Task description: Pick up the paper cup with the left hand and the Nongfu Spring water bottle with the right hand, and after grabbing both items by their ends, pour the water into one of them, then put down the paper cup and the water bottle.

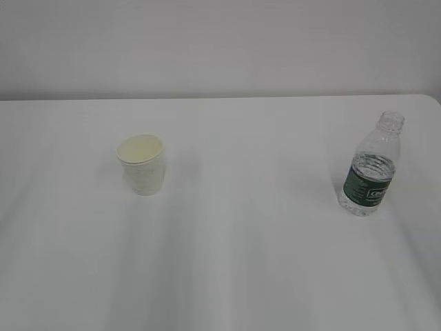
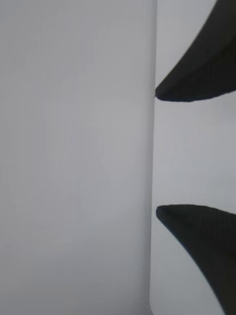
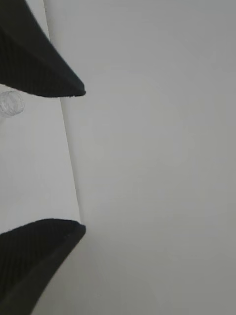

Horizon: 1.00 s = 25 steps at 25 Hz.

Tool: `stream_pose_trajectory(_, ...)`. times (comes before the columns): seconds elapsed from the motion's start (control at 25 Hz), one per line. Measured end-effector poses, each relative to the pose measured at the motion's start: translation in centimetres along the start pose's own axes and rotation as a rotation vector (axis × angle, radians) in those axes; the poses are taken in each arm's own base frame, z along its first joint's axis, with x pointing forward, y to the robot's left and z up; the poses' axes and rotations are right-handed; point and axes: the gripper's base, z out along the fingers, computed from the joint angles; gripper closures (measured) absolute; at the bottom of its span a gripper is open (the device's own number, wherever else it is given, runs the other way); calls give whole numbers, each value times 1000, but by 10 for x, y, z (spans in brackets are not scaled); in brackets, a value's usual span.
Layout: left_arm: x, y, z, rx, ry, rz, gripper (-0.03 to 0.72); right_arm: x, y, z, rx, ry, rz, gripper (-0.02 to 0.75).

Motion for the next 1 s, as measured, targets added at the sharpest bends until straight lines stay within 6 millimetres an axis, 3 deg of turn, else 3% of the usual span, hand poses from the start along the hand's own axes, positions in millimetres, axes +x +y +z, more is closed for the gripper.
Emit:
stream_pose_trajectory(0.12, 17, -1, 2, 7, 36, 0, 230, 11, 1, 5, -12, 12, 5, 153)
stream_pose_trajectory(0.44, 32, -23, 18, 135, 69, 29, 237, 31, 9, 17, -73, 70, -64, 153)
stream_pose_trajectory(1.0, 84, -56, 63, 232, 113, 74, 238, 81, 6, 12, -103, 50, -52, 153)
